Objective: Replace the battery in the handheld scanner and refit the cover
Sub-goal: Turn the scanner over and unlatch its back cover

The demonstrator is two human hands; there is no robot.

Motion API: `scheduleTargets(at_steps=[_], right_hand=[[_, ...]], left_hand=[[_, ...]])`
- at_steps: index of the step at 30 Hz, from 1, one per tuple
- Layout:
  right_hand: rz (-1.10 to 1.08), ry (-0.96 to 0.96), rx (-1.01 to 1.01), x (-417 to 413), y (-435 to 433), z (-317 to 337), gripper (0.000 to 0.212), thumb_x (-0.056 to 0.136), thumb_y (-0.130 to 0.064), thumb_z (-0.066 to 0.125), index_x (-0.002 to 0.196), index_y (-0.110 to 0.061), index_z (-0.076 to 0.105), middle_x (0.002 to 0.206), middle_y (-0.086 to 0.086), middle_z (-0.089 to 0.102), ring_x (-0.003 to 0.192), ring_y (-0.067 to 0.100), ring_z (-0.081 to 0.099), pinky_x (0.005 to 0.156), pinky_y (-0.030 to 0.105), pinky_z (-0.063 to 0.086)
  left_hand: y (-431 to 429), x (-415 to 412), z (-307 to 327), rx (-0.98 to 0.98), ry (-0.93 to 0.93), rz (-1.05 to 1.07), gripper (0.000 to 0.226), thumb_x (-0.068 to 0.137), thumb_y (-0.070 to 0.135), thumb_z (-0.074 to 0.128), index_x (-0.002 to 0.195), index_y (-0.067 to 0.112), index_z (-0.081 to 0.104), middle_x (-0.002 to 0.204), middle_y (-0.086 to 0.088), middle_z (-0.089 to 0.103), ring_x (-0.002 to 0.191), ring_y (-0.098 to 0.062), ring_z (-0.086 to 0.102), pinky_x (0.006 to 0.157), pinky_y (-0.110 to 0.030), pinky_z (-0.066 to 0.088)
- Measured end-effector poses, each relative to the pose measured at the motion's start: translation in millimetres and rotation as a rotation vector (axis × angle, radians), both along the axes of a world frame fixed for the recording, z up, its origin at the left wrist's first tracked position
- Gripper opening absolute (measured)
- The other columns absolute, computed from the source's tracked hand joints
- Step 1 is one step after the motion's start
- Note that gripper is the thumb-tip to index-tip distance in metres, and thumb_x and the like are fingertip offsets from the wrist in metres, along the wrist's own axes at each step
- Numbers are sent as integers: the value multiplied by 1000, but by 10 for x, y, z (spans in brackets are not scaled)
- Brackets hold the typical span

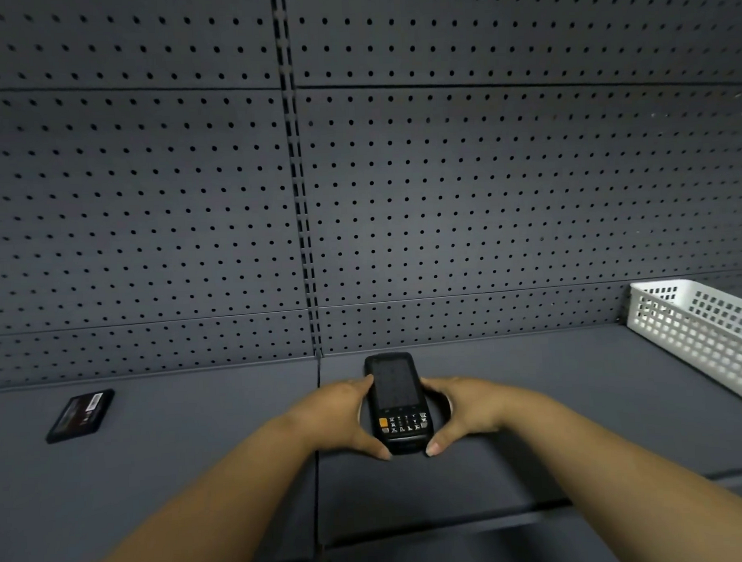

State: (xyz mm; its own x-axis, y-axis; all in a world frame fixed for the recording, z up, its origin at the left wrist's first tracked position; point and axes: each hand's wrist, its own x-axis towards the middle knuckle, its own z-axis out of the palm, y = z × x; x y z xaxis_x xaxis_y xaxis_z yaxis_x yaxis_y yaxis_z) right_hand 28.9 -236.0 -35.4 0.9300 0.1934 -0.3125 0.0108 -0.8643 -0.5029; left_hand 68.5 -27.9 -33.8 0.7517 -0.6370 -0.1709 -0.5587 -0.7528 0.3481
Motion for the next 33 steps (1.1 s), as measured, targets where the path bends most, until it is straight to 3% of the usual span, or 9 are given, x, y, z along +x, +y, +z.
scheduleTargets(at_steps=[5,9,12,18,23,26,28,31,33], right_hand=[[30,-22,-15,41,-45,9,99,58,-33,86,143,-28,36,146,-7,47,134,13,44,115,33,33],[50,-51,-27,63,-71,131,97,62,-29,85,145,-27,34,145,-9,47,133,10,43,107,21,32],[67,-83,2,96,-52,208,97,62,-29,86,145,-28,35,144,-10,48,133,9,43,108,22,32],[89,-128,31,163,71,240,103,52,-40,86,142,-25,39,145,-9,48,134,9,43,116,32,31],[117,-133,107,223,210,220,106,50,-41,84,144,-22,38,148,-8,44,138,9,38,119,33,27],[89,-58,256,222,260,200,89,67,-11,82,144,-14,37,150,-2,41,139,11,37,120,31,23],[56,19,342,213,293,173,75,79,-2,71,144,-6,35,150,5,40,140,15,36,121,33,22],[-50,40,266,215,354,117,56,93,-14,55,145,-5,35,149,10,42,138,19,40,119,33,25],[-111,-7,127,203,380,104,47,98,-23,48,142,-8,41,145,8,47,135,20,44,114,31,29]], left_hand=[[-45,4,-35,-37,9,18,108,62,46,82,148,18,22,149,-2,40,135,-18,40,113,-28,33],[-91,36,-96,-75,54,34,112,58,45,85,147,20,21,146,0,45,131,-17,45,110,-30,38],[-113,59,-145,-122,101,48,124,51,48,86,147,28,12,144,2,49,132,-15,46,111,-31,39],[-90,51,-89,-273,237,88,125,63,28,86,150,24,-3,146,2,45,137,-8,37,100,-10,26],[-14,127,-97,-370,327,104,127,62,22,88,150,27,-4,148,-1,42,137,-13,40,109,-19,33],[71,134,-105,-417,389,133,138,62,17,87,147,24,-21,149,-8,42,136,-14,41,110,-23,34],[127,131,-119,-430,410,118,138,61,15,87,147,23,-21,149,-5,41,136,-12,40,111,-22,33],[198,133,-145,-385,357,103,147,44,39,90,150,26,-12,150,1,41,137,-10,40,116,-32,33],[223,124,-164,-376,375,102,144,50,33,89,149,24,-15,151,4,38,140,-10,35,118,-32,29]])
